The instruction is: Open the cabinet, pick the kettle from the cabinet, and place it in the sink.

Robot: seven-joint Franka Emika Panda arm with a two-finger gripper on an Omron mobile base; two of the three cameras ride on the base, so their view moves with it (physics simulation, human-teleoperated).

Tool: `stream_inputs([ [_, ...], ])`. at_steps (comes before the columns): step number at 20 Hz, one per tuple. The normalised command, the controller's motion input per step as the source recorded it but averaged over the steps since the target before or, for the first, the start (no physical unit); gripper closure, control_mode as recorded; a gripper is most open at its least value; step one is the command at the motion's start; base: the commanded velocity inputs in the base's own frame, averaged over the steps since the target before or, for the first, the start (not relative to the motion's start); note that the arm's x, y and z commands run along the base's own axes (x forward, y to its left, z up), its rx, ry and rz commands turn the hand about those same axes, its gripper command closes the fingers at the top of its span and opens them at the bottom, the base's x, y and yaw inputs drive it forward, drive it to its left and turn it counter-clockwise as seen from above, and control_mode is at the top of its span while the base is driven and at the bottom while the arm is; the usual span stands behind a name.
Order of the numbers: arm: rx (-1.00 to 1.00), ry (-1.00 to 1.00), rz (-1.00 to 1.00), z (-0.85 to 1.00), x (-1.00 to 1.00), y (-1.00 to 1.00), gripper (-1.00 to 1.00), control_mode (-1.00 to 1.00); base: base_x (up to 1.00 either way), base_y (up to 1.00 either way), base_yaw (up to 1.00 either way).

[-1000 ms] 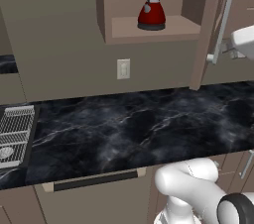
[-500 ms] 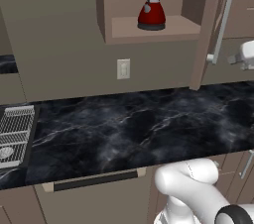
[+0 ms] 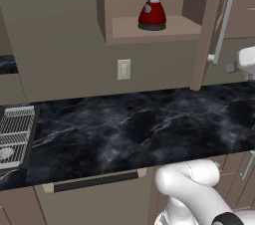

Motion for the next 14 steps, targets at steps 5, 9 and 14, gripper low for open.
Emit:
stream_inputs([
  [5,0.00,0.01,-0.17,0.00,-0.27,0.37,-1.00,-1.00,0.00,0.00,0.00],
  [9,0.00,0.03,-0.22,0.00,-0.11,0.38,-1.00,-1.00,0.00,0.00,0.00],
  [14,0.00,0.06,-0.30,0.00,0.00,0.41,-1.00,-1.00,0.00,0.00,0.00],
])
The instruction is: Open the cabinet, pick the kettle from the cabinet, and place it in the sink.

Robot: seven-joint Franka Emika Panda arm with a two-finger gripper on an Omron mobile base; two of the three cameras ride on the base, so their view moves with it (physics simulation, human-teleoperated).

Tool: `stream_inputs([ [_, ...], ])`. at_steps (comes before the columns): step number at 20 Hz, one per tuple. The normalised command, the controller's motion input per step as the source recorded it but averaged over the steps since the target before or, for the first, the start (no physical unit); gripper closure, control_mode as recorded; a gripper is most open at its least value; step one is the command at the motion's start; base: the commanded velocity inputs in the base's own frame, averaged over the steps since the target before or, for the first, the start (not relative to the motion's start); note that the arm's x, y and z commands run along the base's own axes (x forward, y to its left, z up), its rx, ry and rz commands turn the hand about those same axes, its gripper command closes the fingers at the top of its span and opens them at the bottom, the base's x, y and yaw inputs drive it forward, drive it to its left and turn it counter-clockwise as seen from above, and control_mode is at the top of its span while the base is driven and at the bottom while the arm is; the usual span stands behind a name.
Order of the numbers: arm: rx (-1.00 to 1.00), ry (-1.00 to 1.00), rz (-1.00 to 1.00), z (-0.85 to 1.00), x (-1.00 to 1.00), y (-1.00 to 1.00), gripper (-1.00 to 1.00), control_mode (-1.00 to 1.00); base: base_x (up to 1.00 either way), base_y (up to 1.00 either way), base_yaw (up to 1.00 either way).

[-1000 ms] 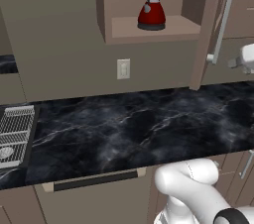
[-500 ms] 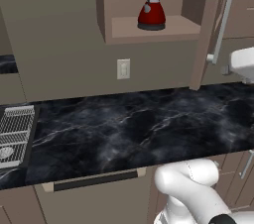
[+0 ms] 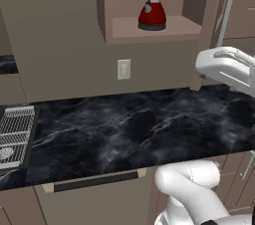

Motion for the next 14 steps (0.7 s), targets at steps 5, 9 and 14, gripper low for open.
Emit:
stream_inputs([
  [5,0.05,0.15,-0.33,-0.01,0.14,0.34,-1.00,-1.00,0.00,0.00,0.00],
  [9,0.14,0.07,-0.35,-0.04,0.23,0.30,-1.00,-1.00,0.00,0.00,0.00],
  [14,0.18,0.00,-0.35,-0.07,0.22,0.27,-1.00,-1.00,0.00,0.00,0.00],
])
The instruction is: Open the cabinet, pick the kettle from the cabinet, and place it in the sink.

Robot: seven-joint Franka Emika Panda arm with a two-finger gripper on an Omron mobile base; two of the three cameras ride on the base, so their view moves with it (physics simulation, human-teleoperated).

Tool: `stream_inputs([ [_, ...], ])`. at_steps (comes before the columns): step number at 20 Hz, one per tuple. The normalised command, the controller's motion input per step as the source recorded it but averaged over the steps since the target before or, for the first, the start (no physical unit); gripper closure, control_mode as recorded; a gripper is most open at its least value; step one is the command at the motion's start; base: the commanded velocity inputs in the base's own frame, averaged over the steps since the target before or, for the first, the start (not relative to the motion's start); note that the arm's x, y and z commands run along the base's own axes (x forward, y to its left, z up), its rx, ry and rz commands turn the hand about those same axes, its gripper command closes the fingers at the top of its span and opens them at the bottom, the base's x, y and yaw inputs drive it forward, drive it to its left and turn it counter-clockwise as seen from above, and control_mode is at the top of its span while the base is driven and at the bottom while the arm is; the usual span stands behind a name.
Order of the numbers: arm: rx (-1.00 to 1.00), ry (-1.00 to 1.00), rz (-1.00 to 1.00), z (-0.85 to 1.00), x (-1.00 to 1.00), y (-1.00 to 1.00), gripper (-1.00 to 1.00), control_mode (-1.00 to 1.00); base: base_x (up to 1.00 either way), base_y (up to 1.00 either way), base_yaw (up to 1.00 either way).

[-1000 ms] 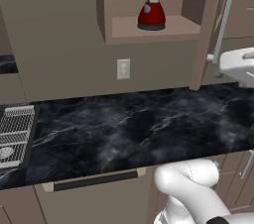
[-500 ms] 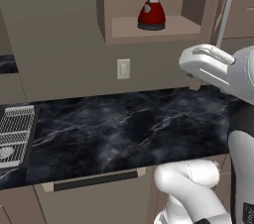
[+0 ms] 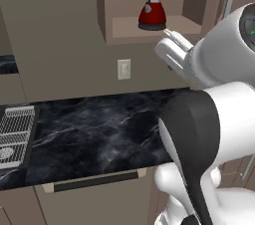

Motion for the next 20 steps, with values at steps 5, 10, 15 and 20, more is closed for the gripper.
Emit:
stream_inputs([
  [5,0.21,0.00,-0.32,-0.08,0.21,0.19,-1.00,-1.00,0.00,0.00,0.00],
  [10,0.20,-0.07,-0.27,-0.18,0.20,0.11,-1.00,-1.00,0.00,0.00,0.00],
  [15,0.13,-0.20,-0.19,-0.12,0.25,0.08,-1.00,-1.00,0.00,0.00,0.00],
  [20,0.01,-0.15,-0.15,0.00,0.31,0.02,-1.00,-1.00,0.00,0.00,0.00],
])
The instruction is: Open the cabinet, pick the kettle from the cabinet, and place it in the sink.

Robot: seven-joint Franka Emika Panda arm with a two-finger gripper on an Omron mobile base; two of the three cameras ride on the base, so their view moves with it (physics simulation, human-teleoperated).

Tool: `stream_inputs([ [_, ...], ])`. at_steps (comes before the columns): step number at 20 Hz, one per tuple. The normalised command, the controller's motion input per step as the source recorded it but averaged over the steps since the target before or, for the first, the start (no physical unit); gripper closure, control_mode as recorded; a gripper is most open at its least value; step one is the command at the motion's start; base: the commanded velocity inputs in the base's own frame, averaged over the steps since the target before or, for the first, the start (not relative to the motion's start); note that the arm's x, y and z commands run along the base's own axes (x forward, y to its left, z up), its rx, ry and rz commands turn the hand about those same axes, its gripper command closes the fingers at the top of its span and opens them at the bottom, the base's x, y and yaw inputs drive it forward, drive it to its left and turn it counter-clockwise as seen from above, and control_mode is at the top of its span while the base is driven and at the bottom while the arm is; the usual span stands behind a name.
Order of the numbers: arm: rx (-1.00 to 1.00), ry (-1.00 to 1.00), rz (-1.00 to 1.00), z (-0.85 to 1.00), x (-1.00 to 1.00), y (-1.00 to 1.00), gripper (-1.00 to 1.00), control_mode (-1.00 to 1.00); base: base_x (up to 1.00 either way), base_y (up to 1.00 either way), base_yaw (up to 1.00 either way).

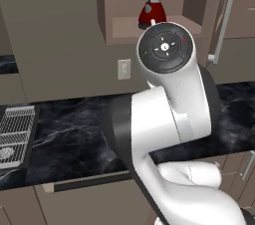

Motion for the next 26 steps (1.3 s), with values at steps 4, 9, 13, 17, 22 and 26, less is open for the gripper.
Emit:
stream_inputs([
  [4,0.00,-0.01,-0.10,-0.04,0.32,-0.10,-1.00,-1.00,0.00,0.00,0.00],
  [9,0.00,0.00,-0.10,-0.03,0.41,-0.15,-1.00,-1.00,0.00,0.00,0.00],
  [13,-0.03,0.01,-0.07,-0.04,0.45,-0.14,-1.00,-1.00,0.00,0.00,0.00],
  [17,-0.10,0.00,-0.11,-0.09,0.42,-0.12,-1.00,-1.00,0.00,0.00,0.00],
  [22,-0.01,0.00,-0.17,0.00,0.30,-0.16,-1.00,-1.00,0.00,0.00,0.00],
  [26,0.00,0.04,-0.19,0.00,0.22,-0.16,-1.00,-1.00,0.00,0.00,0.00],
])
